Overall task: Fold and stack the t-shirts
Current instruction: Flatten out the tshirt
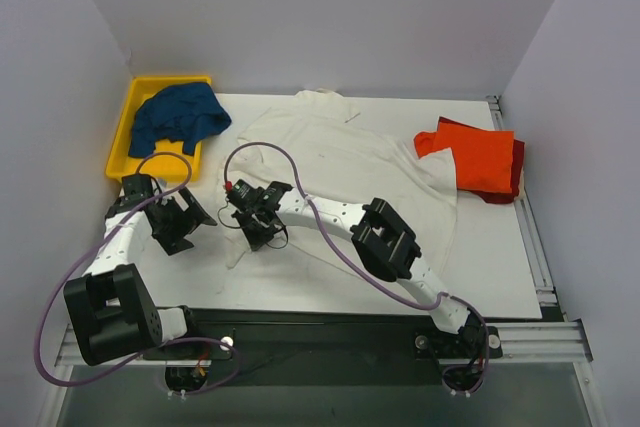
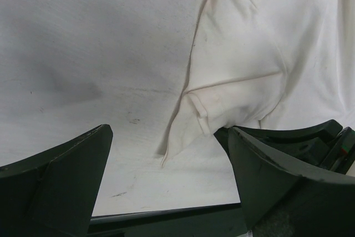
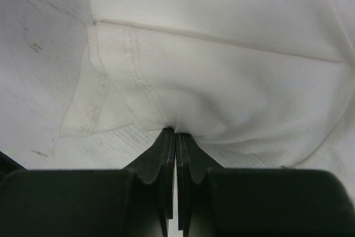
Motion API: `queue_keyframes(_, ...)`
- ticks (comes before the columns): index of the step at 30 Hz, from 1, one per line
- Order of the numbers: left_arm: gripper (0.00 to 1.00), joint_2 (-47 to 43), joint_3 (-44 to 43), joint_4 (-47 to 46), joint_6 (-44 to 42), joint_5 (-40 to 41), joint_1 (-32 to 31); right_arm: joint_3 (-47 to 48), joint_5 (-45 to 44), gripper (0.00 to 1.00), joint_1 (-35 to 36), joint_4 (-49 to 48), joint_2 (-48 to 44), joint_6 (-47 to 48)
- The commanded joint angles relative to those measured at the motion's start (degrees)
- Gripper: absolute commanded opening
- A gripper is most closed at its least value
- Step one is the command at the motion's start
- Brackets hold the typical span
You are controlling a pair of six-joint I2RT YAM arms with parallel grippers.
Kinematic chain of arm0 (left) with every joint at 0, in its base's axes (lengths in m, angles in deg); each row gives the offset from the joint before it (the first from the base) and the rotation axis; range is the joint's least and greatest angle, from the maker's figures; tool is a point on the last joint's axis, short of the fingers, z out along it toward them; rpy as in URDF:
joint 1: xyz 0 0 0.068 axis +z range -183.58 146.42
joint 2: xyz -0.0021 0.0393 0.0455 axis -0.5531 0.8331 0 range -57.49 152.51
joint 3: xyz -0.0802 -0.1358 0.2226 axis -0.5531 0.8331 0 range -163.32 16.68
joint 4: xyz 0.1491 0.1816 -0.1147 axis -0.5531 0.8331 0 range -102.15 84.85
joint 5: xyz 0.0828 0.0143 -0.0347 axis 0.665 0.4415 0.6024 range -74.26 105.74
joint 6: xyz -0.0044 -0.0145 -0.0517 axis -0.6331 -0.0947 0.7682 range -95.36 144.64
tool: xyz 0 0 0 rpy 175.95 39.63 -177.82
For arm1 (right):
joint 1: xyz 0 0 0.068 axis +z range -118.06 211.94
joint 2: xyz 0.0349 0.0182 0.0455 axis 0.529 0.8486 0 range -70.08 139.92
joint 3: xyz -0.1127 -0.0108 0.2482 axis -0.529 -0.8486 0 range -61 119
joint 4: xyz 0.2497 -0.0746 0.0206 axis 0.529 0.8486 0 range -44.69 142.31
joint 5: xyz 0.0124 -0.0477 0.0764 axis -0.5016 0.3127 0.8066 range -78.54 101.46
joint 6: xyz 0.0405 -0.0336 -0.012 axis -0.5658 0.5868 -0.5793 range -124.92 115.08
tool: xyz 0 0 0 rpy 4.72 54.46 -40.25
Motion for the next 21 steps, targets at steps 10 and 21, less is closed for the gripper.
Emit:
queue_keyframes(10,0.97,-3.62,0.16,-1.18,0.17,2.09,-1.13,-9.10,2.57,0.00,-5.16,4.62,-9.19,1.32)
queue_keyframes(21,0.97,-3.45,1.39,-3.90,3.68,5.44,-12.11,-16.83,11.19,0.00,-8.85,4.97,-16.84,0.53)
